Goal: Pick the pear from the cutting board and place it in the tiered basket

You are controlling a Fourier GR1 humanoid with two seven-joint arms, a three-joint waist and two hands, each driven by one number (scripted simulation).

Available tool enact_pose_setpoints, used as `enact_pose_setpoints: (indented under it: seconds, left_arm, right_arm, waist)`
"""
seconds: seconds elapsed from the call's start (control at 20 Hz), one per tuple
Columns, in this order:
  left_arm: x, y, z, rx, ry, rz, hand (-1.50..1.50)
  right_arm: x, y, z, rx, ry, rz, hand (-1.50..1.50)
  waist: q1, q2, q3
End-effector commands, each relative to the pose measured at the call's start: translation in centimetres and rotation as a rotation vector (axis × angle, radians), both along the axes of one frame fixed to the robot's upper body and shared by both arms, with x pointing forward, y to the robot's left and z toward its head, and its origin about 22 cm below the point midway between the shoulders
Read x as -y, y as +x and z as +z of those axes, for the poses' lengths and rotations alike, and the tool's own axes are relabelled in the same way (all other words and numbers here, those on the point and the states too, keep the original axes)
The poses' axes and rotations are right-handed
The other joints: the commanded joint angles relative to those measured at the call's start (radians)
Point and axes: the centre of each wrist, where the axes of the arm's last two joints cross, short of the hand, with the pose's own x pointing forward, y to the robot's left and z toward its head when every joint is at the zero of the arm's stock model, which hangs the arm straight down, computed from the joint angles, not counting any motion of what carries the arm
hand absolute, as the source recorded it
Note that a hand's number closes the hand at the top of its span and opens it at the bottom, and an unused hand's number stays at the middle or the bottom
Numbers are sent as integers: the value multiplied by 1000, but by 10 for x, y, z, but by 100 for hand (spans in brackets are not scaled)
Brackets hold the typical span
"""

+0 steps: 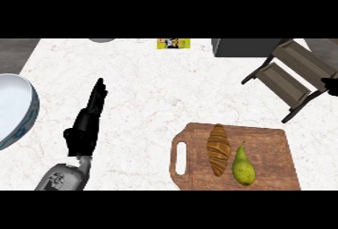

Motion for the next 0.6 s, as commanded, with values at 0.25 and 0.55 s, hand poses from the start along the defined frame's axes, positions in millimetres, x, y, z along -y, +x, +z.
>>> enact_pose_setpoints:
  seconds: [0.25, 0.55]
  left_arm:
    - [6, 0, 13, 18, 8, 11, 0]
    - [-16, 9, 17, 11, 8, -1, 0]
  right_arm:
    - [-60, 7, 7, -33, -221, 62, -150]
    - [-98, 2, 11, -30, -275, 105, -150]
  waist:
    - [3, 0, 1]
    - [1, -1, 0]
